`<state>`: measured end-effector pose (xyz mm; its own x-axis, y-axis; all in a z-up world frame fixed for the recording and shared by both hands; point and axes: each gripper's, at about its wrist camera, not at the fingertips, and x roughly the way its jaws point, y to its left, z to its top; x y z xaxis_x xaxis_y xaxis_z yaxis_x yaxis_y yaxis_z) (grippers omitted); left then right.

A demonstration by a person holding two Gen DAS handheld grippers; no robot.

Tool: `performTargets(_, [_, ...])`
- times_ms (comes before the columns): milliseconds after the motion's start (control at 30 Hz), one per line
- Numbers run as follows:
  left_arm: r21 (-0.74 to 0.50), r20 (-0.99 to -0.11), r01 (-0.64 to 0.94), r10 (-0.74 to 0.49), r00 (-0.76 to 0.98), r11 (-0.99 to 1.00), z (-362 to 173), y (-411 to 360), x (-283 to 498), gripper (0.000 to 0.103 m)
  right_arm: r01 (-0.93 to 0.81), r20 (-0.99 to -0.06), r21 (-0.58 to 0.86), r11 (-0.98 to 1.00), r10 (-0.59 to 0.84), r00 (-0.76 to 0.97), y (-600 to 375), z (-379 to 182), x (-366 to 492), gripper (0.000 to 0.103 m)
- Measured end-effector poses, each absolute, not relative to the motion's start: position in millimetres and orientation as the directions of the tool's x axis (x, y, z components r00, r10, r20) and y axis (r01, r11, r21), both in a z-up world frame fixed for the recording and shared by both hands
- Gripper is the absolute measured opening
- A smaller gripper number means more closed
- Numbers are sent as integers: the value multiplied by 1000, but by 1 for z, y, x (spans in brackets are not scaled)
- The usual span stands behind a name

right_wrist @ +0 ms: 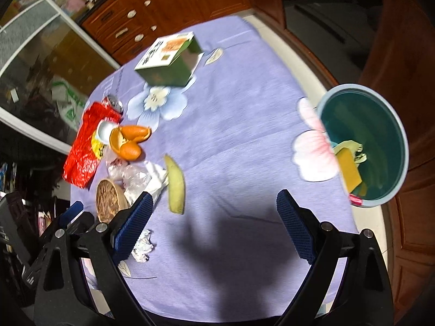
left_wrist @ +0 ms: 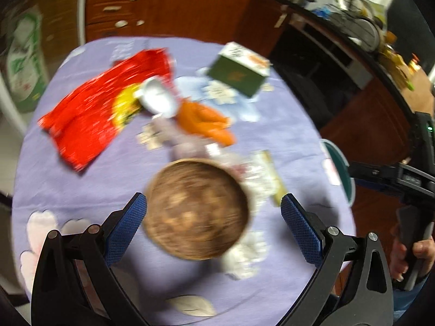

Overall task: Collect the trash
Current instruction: 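Move both tools back from the bin to the table, then grasp the coconut shell bowl rim with the left tool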

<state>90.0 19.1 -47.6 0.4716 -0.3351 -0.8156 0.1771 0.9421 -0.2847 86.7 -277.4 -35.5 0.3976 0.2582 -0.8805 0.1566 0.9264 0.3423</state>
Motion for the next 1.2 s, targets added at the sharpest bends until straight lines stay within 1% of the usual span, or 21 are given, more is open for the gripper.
performTargets(133, [-255,-840,138,-290,458,957,-66,41,92,99,136,-890,342,930,275,363,-260,-45,96,88])
performTargets(367, [-253,-865,113,-277,417,961,-91,54,97,99,114,-902,343,932,293,318,-238,-56,112,88])
performTargets(633, [-238,-859,177,-292,420,955,-99,45,108,99,110,-910,336,935,292,295,-231,-64,125,88])
performTargets(700, [-229,-857,198,-293,424,953,-99,41,110,96,115,-911,339,934,295,287,-231,-67,127,88])
performTargets(733, [-227,-853,209,-298,428,951,-99,39,111,93,117,-912,339,933,296,284,-231,-69,128,88])
performTargets(800, [-223,-847,240,-310,432,945,-98,33,111,75,118,-914,339,934,296,278,-230,-71,129,88])
performTargets(833, [-227,-845,256,-321,428,940,-97,30,111,70,118,-914,339,933,297,275,-229,-72,130,88])
performTargets(900, [-227,-842,287,-336,422,930,-97,22,109,44,119,-915,340,933,299,273,-228,-72,131,88])
performTargets(933, [-218,-842,299,-334,424,929,-97,19,107,37,118,-914,341,933,299,273,-227,-72,132,88])
performTargets(967, [-221,-842,302,-338,420,927,-97,17,107,19,116,-914,341,933,300,274,-226,-72,132,88])
performTargets(1000, [-242,-840,299,-354,411,923,-98,18,106,15,114,-913,342,933,301,277,-225,-71,133,88])
performTargets(1067, [-273,-833,286,-374,408,919,-97,23,104,12,100,-911,341,935,302,279,-221,-69,134,88])
performTargets(1200, [-249,-838,265,-344,424,932,-90,41,95,10,53,-904,347,937,318,285,-205,-64,139,88])
